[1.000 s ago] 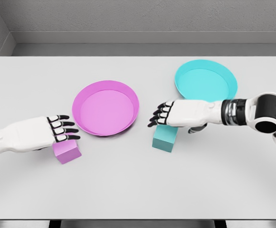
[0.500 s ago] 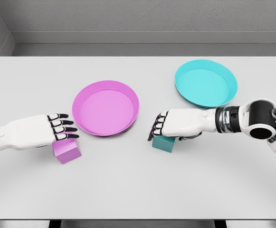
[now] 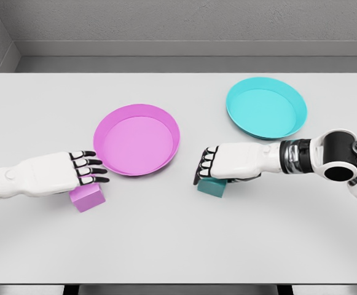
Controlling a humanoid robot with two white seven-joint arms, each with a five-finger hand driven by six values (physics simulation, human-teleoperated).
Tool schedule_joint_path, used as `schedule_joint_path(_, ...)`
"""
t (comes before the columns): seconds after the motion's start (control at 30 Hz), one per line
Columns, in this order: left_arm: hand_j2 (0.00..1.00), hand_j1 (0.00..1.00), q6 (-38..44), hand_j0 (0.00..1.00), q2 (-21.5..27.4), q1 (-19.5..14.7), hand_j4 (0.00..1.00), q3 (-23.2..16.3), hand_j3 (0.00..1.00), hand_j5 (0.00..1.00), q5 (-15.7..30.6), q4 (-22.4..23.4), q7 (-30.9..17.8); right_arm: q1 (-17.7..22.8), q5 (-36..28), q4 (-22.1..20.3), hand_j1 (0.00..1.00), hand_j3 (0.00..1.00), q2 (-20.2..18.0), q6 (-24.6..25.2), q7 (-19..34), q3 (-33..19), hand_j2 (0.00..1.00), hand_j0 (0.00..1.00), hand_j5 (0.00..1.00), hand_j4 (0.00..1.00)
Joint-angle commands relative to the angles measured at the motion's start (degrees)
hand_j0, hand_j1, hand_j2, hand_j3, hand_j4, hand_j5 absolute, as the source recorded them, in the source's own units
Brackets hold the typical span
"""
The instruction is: Place the blocks in the corresponding plates according to their colors
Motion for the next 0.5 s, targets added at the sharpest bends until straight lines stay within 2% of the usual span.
schedule_joint_path(0.0, 1.0, 1.0, 0.03, 1.0, -0.17, 0.0, 1.0, -0.31, 1.0, 1.0, 0.38, -0.01, 0.02, 0.09, 0.14, -0.12, 0.62, 0.62, -0.16, -0.29, 0.16, -0.16, 0.62, 0.62, 0.62, 0.62)
schedule_joint_path(0.13, 0.99, 0.99, 0.03, 0.99, -0.35, 0.09, 0.99, -0.48, 0.99, 0.99, 0.3, -0.01, -0.07, -0.09, 0.14, -0.12, 0.62, 0.62, -0.16, -0.12, 0.16, -1.13, 0.62, 0.62, 0.62, 0.62)
schedule_joint_path(0.23, 0.91, 0.91, 0.03, 0.91, -0.26, 0.09, 0.91, -1.1, 0.91, 0.91, 0.38, -0.01, -2.18, -0.53, 0.14, -0.03, 0.62, 0.62, -0.07, 0.15, 0.16, -2.27, 0.62, 0.62, 0.62, 0.62)
schedule_joint_path(0.47, 0.75, 0.75, 0.03, 0.75, -0.26, 0.09, 0.75, -1.1, 0.75, 0.75, 0.38, -0.01, -2.35, -0.44, -0.12, 0.15, 0.62, 0.62, -1.22, -0.29, 0.16, -5.88, 0.62, 0.62, 0.62, 0.62)
